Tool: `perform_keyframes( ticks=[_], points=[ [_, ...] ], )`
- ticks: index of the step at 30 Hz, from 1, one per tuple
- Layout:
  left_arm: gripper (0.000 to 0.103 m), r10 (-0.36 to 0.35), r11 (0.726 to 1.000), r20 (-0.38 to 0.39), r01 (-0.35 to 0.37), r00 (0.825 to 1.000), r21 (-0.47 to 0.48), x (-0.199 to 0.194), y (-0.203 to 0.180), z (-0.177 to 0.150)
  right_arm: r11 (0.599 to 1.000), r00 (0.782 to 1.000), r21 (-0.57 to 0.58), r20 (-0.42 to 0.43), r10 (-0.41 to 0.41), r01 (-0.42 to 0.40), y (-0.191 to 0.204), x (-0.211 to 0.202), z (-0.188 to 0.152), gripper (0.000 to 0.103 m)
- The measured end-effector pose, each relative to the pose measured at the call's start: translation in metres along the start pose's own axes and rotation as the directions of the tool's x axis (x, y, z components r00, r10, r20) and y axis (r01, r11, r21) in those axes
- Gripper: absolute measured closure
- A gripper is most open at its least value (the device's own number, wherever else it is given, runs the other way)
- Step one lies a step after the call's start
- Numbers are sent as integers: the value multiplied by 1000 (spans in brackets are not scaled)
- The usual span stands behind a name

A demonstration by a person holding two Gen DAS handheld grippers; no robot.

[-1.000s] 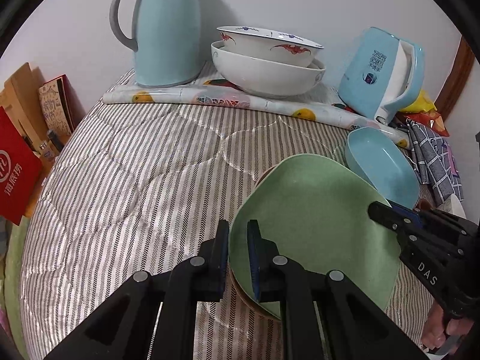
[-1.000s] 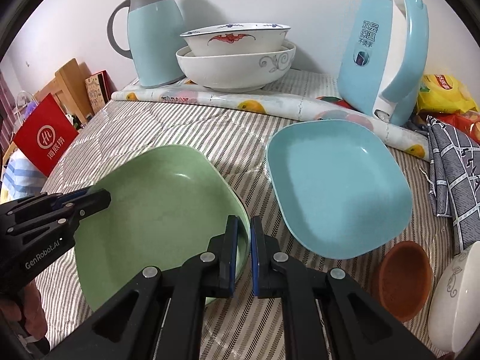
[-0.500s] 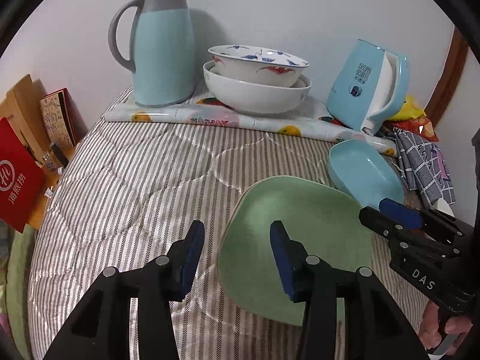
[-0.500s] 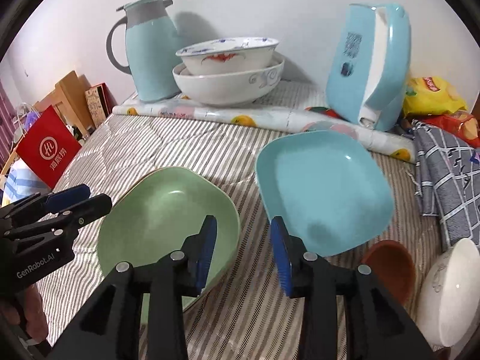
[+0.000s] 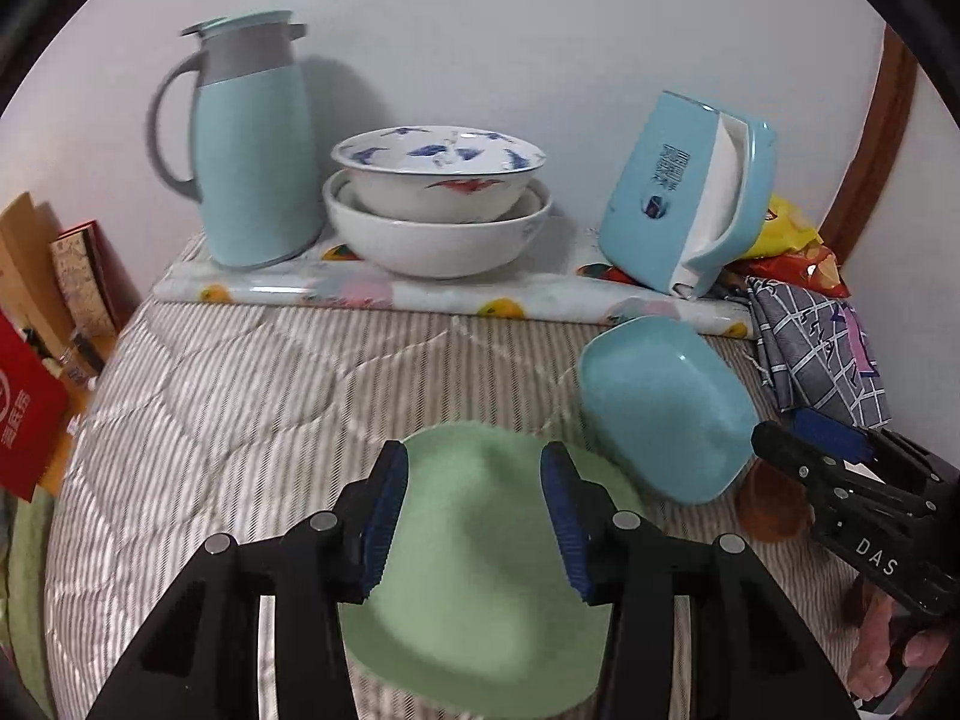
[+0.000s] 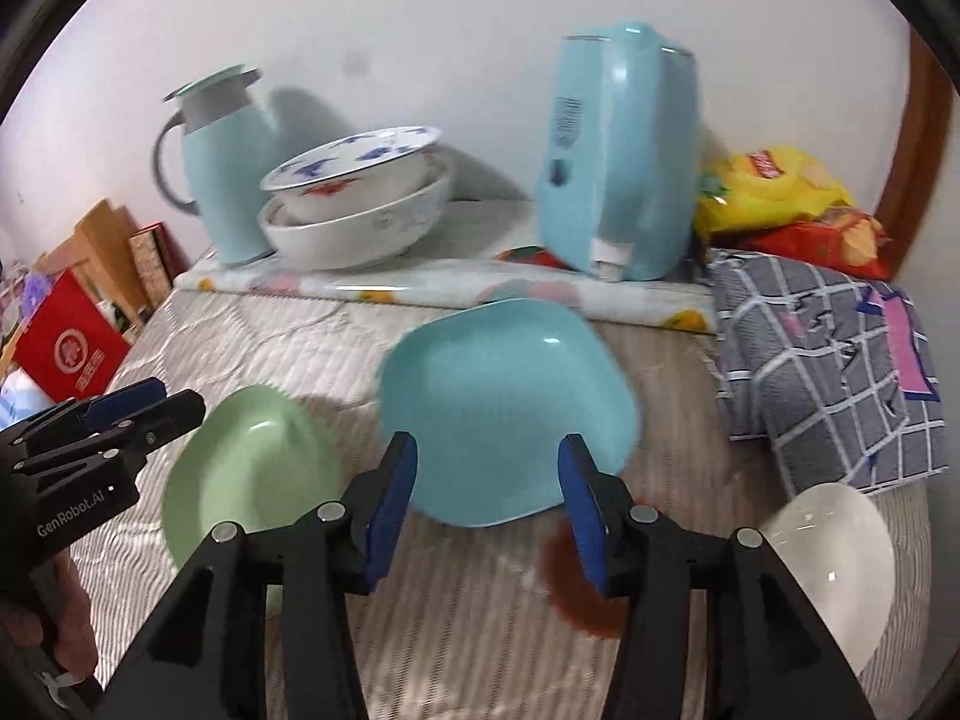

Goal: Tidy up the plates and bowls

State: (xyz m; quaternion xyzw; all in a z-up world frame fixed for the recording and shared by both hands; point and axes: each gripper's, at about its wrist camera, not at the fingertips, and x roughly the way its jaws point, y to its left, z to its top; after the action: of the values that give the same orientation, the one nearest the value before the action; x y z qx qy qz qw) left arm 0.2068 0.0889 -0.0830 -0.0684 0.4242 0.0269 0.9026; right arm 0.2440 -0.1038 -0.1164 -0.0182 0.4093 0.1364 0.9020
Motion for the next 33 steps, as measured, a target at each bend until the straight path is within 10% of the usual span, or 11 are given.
perform_keyframes(
  ticks=[33],
  points=[
    [59, -77, 990, -159, 94, 984, 101, 112, -60, 37, 990, 988, 135, -155, -16, 38, -57, 95, 11, 63]
  ],
)
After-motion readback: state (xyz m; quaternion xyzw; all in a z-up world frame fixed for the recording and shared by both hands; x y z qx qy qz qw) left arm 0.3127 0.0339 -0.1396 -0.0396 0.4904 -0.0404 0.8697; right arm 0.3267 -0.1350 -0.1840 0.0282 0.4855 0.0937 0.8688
